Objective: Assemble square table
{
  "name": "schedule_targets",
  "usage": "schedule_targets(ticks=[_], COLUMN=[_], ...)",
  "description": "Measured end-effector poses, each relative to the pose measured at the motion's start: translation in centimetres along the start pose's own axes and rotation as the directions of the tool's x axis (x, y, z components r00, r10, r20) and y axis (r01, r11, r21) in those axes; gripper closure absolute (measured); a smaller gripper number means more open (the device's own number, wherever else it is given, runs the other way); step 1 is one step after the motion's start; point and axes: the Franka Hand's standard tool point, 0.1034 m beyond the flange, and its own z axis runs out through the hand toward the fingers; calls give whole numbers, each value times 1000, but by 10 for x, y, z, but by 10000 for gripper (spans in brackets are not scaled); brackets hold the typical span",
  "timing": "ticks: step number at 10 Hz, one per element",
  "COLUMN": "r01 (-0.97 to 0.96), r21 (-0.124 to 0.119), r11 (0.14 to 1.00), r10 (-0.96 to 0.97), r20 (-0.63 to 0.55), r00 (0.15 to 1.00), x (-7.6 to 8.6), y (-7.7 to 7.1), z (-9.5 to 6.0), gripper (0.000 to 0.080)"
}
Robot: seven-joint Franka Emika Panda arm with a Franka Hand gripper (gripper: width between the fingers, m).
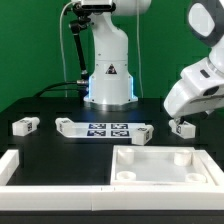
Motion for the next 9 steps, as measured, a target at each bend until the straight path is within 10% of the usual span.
schedule_targets(ticks=[4,9], r01=[-75,-64], r21=[12,8], r11=[997,998], r10=[68,59], r20=[294,259], r00=[953,964], x=[2,3], y=[-17,-19], z=[18,36], gripper=[150,150])
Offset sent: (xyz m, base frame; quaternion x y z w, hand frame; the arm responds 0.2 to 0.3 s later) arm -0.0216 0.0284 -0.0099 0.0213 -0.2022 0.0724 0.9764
